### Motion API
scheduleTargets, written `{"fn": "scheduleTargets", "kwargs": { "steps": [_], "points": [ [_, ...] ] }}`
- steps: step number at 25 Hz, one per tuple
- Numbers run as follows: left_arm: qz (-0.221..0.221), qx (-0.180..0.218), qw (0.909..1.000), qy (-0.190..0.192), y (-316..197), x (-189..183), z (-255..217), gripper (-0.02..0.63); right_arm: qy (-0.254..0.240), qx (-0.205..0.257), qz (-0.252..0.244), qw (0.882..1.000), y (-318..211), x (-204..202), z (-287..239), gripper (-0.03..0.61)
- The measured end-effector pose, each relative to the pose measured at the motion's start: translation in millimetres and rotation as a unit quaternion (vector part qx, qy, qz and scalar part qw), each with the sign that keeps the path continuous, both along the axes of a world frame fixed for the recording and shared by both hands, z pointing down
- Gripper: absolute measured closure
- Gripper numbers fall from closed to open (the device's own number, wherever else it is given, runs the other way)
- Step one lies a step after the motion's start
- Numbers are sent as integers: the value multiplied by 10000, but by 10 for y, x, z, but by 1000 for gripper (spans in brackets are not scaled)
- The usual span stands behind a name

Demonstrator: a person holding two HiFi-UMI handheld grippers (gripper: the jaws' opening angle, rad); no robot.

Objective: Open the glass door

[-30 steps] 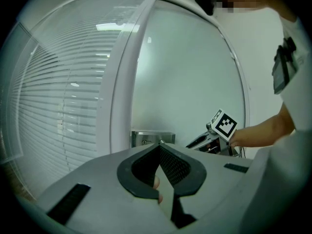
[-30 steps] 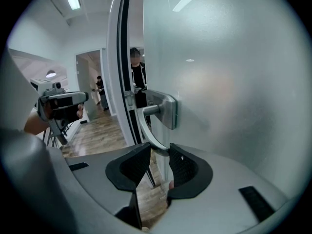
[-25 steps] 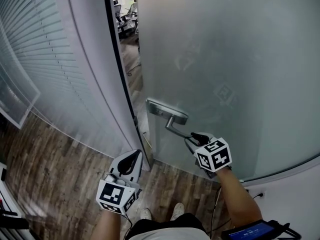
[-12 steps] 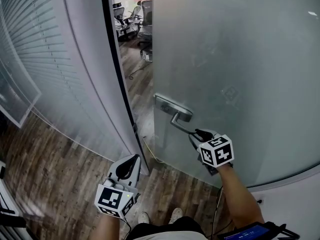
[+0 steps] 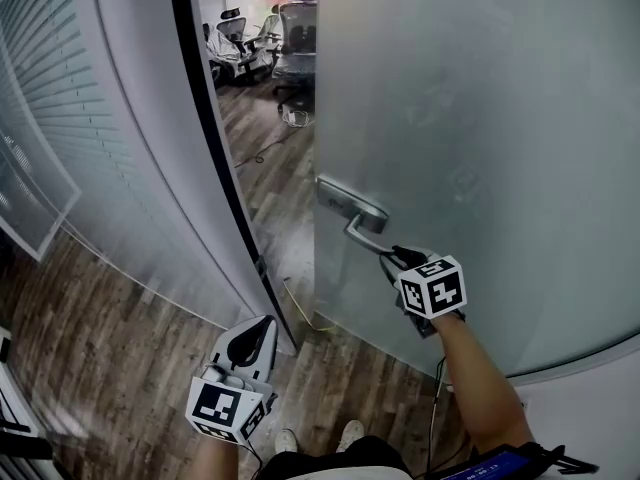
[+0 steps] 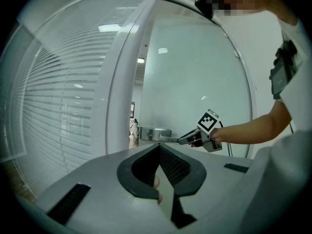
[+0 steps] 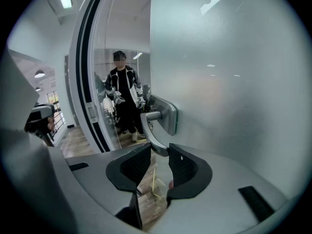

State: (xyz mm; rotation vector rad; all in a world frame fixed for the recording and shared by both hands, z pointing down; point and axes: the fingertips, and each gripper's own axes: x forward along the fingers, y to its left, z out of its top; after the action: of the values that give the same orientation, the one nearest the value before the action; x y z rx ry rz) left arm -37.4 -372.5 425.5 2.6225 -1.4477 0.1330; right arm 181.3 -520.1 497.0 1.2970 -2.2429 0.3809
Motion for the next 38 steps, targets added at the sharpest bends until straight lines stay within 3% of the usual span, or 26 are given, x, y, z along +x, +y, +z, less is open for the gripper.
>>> {"fn": "scheduleTargets", "kwargs": {
  "steps": [8, 14, 19, 34, 38],
  "points": [
    [-81, -52, 10000, 13, -40, 164, -84, 615, 0, 31, 122, 9999, -345, 276, -80, 462],
    [-139, -67, 9999, 43, 124, 1, 147, 615, 10, 136, 321, 9994, -385, 264, 104, 462],
    [-254, -105, 9996, 46, -26, 179, -84, 615, 48, 112, 393, 9992, -742, 543, -128, 463],
    [-444, -143, 9989, 16, -35, 289, -10, 615, 6, 149, 739, 9972, -1296, 985, -53, 465],
    [-469, -146, 9988, 11, -59, 301, -41, 615, 252, 244, 925, 9951, -1429, 1129, -168, 465]
  ]
}}
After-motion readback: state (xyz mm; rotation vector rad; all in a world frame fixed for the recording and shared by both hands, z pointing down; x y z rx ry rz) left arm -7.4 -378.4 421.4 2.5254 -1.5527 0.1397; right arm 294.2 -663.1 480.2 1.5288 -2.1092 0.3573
